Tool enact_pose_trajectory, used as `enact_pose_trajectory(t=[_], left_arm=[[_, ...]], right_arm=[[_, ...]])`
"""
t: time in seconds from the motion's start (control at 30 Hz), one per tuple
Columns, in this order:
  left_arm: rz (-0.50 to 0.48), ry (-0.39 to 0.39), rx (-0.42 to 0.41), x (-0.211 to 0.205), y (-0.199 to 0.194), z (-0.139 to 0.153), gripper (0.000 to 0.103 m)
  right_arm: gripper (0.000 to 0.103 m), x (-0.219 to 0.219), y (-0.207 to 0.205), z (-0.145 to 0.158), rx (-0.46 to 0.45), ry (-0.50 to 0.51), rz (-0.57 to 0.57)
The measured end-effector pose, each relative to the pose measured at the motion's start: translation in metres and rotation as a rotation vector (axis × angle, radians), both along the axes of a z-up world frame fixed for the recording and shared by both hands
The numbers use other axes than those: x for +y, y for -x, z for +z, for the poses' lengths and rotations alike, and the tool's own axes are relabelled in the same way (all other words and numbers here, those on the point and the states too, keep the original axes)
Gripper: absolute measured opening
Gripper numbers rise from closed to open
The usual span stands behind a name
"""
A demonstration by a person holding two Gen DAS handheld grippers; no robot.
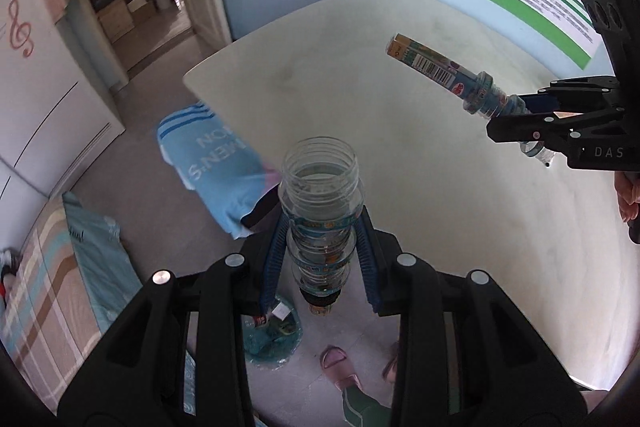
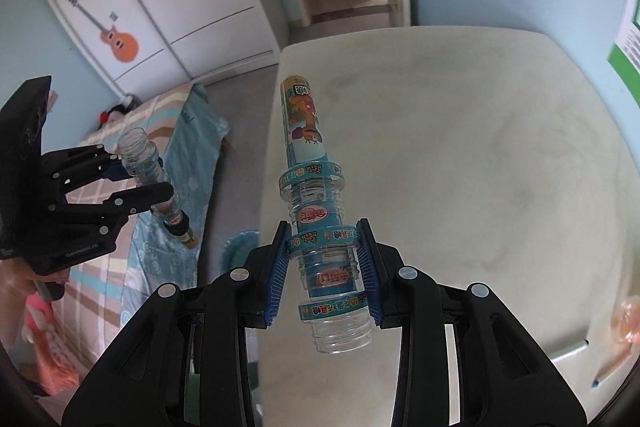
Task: Collect trash
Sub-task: 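Carry both bottles with both tools over the teal bin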
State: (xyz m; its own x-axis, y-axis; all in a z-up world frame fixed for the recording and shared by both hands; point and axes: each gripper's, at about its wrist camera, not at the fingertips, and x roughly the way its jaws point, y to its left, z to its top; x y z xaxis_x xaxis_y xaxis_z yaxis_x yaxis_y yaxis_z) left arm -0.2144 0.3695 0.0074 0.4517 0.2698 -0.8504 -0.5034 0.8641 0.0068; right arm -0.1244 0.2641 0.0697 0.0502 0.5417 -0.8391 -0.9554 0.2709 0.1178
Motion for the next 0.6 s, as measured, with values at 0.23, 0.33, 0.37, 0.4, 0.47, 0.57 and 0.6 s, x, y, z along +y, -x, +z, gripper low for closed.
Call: enact_pose_trajectory(t=[0.23, 0.33, 0.37, 0.4, 0.47, 0.57, 0.6], left_arm=[[0.146, 0.041, 0.048, 0.067, 0.086, -0.029, 0.031], [0.199, 0.089, 0.077, 0.090, 0.114, -0.055, 0.031], [0.214, 0.112, 0.087, 0.099, 0.123, -0.068, 0.031], [0.226, 0.129, 0.099, 0.105, 0.130, -0.080, 0.031], [0.251, 0.171, 0.117, 0.115, 0.144, -0.107, 0.031], [0.281, 0.241, 0.122, 0.129, 0.162, -0.150, 0.031], [0.286, 0.264, 0.128, 0.132, 0.164, -0.166, 0.031]], right_arm=[[0.034, 0.100, 0.086, -0.039, 0.054, 0.082, 0.152], [0.034, 0.134, 0.119, -0.068, 0.082, 0.137, 0.205], [0.034, 0.146, 0.129, -0.082, 0.094, 0.162, 0.215], [0.034, 0.154, 0.139, -0.094, 0.106, 0.184, 0.224], [0.034, 0.172, 0.154, -0.126, 0.134, 0.243, 0.230], [0.034, 0.193, 0.175, -0.174, 0.165, 0.335, 0.238], [0.034, 0.198, 0.180, -0.196, 0.182, 0.375, 0.231]])
